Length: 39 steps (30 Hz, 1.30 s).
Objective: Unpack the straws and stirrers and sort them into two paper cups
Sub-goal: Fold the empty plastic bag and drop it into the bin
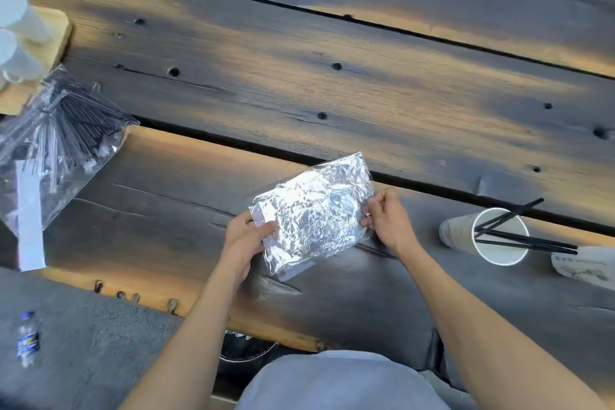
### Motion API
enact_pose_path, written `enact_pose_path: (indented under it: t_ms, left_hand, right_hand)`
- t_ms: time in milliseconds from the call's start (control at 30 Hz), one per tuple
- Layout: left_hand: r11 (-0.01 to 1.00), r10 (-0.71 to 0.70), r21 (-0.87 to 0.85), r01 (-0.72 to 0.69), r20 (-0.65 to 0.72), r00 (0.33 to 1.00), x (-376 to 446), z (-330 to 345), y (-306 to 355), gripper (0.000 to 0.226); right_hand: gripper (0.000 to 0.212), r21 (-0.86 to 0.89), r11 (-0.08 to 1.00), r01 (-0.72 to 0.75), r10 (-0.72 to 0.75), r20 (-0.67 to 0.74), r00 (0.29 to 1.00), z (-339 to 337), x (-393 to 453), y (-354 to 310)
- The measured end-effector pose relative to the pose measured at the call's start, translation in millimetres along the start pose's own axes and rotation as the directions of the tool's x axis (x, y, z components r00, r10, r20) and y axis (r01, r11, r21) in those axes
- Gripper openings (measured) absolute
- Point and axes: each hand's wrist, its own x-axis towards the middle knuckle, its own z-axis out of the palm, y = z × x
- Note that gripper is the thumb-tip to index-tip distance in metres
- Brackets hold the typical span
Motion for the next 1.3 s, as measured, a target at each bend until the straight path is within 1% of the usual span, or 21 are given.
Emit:
enact_pose_path:
  t_ms: [33,133,200,267,300,400,500,567,633,700,867,1033,1200,1300]
  left_hand:
    - [1.000,0.012,0.029,-0.012,-0.009,1.000,-1,1,-1,0.030]
    - [0.992,0.013,0.128,-0.017,0.025,1.000,-2,3,-7,0.045]
    - [0.985,0.049,0.168,-0.047,-0.012,0.999,-2,5,-12,0.035]
    - [0.983,0.093,0.163,-0.079,-0.078,0.993,-3,4,-15,0.022]
    - [0.982,0.112,0.162,-0.095,-0.100,0.989,-3,4,-16,0.019]
    - [0.974,0.171,0.171,-0.151,-0.111,0.979,-3,5,-21,0.009]
    - [0.956,0.208,0.244,-0.165,-0.164,0.964,-3,9,-22,0.019]
    - [0.943,0.228,0.288,-0.164,-0.204,0.952,-4,12,-21,0.015]
    - [0.924,0.260,0.340,-0.174,-0.229,0.938,-5,16,-20,0.012]
    - [0.895,0.295,0.407,-0.182,-0.232,0.927,-7,19,-18,0.014]
    - [0.844,0.333,0.512,-0.163,-0.260,0.906,-12,24,-15,0.014]
    - [0.857,0.338,0.481,-0.186,-0.251,0.907,-13,22,-15,0.013]
    - [0.888,0.322,0.412,-0.202,-0.246,0.914,-14,18,-16,0.018]
    - [0.895,0.321,0.390,-0.218,-0.223,0.920,-12,14,-19,0.008]
  right_hand:
    - [0.010,0.010,1.000,-0.005,0.005,-0.010,1.000,0,0,0]
    - [0.010,0.002,1.000,-0.002,0.002,-0.022,1.000,1,-2,-3]
    - [0.008,-0.007,1.000,0.000,0.000,-0.013,1.000,1,-2,-4]
    - [0.008,-0.016,1.000,0.001,-0.001,0.003,1.000,0,-1,-2]
    - [0.008,-0.029,1.000,0.006,-0.006,0.008,1.000,-1,-1,-1]
    - [0.009,-0.091,0.996,0.022,-0.022,0.010,1.000,-3,-1,0]
    - [0.009,-0.168,0.984,0.051,-0.052,0.000,0.999,-1,-1,1]
    - [0.008,-0.202,0.977,0.061,-0.063,-0.004,0.998,0,-1,2]
    - [0.008,-0.246,0.965,0.087,-0.101,-0.044,0.994,3,-3,0]
    - [0.012,-0.282,0.954,0.101,-0.125,-0.070,0.990,3,-5,-1]
    - [0.018,-0.384,0.915,0.121,-0.158,-0.065,0.985,0,-5,2]
    - [0.021,-0.413,0.906,0.095,-0.130,-0.057,0.990,-2,-9,0]
    - [0.017,-0.306,0.951,0.047,-0.065,-0.049,0.997,0,-15,-3]
    - [0.017,-0.303,0.952,0.044,-0.065,-0.060,0.996,2,-21,-3]
